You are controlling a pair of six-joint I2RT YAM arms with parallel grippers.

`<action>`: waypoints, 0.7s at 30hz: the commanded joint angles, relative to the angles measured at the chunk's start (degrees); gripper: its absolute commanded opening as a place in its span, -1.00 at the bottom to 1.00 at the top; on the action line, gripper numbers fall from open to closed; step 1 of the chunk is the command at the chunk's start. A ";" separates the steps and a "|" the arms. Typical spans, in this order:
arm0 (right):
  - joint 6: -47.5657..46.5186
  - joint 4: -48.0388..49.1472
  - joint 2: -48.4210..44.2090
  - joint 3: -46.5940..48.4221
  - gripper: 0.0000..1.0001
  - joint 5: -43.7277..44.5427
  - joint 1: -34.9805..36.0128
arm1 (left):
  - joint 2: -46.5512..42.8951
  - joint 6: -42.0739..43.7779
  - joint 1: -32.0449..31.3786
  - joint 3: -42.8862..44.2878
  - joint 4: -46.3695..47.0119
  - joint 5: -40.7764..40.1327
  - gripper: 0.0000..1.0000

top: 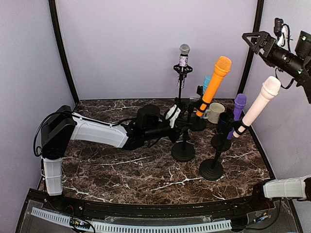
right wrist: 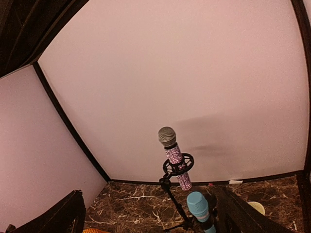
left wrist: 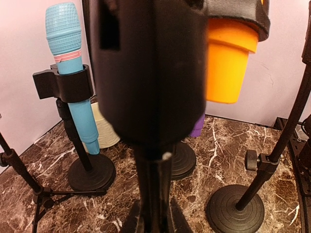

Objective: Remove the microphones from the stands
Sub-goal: Place the microphone stand with the microphone at the center of the board.

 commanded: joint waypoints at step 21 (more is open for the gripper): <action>-12.00 -4.28 10.39 13.18 0.97 27.59 33.68 | -23.42 -1.34 3.89 -24.86 6.02 -8.18 -1.00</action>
